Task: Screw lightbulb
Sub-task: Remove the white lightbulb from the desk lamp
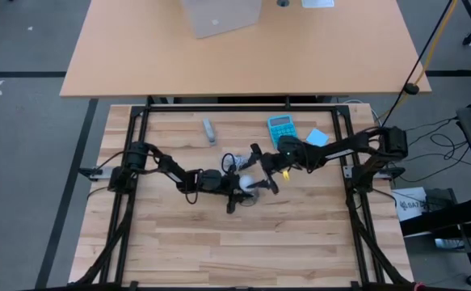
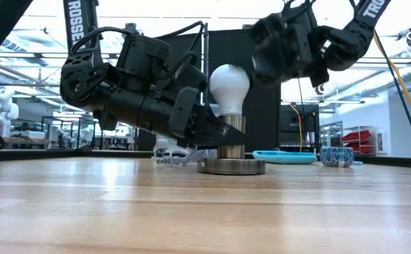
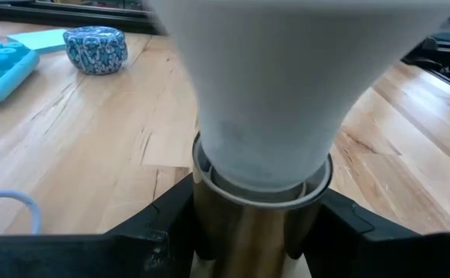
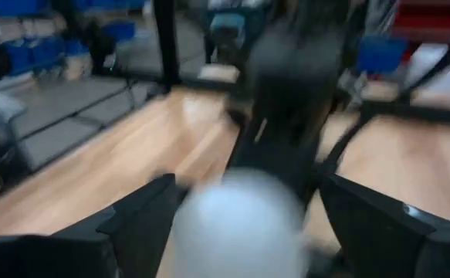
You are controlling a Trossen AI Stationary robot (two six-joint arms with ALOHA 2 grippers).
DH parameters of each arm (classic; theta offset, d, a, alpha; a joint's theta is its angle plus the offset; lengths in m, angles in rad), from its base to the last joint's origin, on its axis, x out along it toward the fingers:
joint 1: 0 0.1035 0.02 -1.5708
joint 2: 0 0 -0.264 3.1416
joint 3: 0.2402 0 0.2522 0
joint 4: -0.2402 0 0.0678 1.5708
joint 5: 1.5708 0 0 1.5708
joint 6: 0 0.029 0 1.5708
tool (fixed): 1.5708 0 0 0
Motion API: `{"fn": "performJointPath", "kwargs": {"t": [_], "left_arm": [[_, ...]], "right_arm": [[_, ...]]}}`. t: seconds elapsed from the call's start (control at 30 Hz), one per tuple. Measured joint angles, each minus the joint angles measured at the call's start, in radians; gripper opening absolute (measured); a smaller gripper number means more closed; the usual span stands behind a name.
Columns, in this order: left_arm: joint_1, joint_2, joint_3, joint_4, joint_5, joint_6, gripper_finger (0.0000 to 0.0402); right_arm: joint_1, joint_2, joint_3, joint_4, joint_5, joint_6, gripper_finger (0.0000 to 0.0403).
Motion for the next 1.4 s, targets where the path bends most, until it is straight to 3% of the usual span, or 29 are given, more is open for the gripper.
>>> {"fn": "performJointPath", "kwargs": {"t": [0.27, 0.47, 0.6, 0.7, 0.77, 1.03, 1.17, 1.4], "left_arm": [[0.002, 0.0, 0.0, 0.0, -0.017, -0.007, 0.0182], [0.0, 0.0, 0.0, 0.0, -0.069, -0.016, 0.0182], [-0.001, 0.0, 0.0, 0.0, -0.095, -0.015, 0.0182], [-0.001, 0.001, 0.0, 0.001, -0.12, -0.015, 0.0182], [-0.002, 0.0, 0.0, 0.001, -0.128, -0.013, 0.0182], [-0.002, 0.0, 0.0, 0.001, -0.15, -0.01, 0.0182], [0.005, 0.001, -0.002, -0.004, -0.255, -0.005, 0.0182], [0.008, 0.001, -0.003, 0.008, -0.314, -0.005, 0.0182]], "right_arm": [[0.001, -0.142, -0.002, -0.083, 0.037, -0.025, 0.0351], [0.016, -0.298, -0.004, -0.227, 0.27, -0.047, 0.0352], [0.053, -0.372, -0.038, -0.202, 0.405, -0.036, 0.0352], [0.086, -0.408, -0.082, -0.153, 0.568, -0.037, 0.0352], [0.102, -0.416, -0.116, -0.125, 0.651, -0.022, 0.0352], [0.197, -0.41, -0.256, -0.06, 0.794, 0.18, 0.0352], [0.291, -0.402, -0.313, -0.019, 0.914, 0.238, 0.0352], [0.414, -0.399, -0.329, 0.016, 1.121, 0.249, 0.0352]]}}
